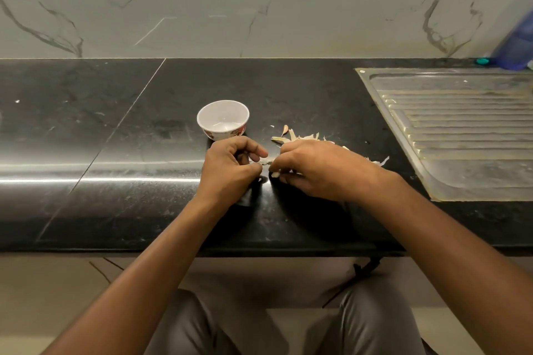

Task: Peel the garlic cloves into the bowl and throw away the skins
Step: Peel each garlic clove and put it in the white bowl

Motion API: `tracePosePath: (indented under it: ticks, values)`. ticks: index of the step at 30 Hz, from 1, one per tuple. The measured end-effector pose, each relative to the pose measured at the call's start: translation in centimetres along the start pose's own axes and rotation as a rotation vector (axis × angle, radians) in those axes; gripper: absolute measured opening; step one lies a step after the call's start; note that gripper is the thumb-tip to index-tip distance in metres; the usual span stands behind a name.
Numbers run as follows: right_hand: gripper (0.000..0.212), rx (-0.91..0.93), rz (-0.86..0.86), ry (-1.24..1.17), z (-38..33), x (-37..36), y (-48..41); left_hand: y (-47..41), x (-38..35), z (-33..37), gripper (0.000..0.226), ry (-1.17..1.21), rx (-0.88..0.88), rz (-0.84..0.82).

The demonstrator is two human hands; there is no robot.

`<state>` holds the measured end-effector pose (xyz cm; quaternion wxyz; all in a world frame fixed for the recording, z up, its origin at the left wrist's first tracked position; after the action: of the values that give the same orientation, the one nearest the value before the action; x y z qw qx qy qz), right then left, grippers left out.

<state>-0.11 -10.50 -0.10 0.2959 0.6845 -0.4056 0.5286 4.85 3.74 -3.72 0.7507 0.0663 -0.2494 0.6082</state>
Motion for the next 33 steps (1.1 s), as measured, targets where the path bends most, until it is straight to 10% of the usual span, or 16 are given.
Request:
tracePosePath:
  ticks: [20,33]
  values:
    - [0.019,0.046,0.354,-0.636,4.7,5.8,-2.5,-4.3,-1.1,2.4,0.017,0.662,0.204,-0.258]
    - [0.026,0.141,0.463,-0.723,6.5,6.4,-2.6,-4.8,-2.3,3.3,0.014,0.744,0.111,-0.034]
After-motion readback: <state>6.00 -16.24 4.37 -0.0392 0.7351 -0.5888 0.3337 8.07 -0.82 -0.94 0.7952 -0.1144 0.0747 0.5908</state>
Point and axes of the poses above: each hand's wrist, its own y-axis away from the middle knuckle, its own x-axis out of the back of the hand, z = x × y, the point moved 8 cm from there along -y, towards the middle knuckle, and after that the axes turned 9 degrees about -y, right-handed, at the moved point
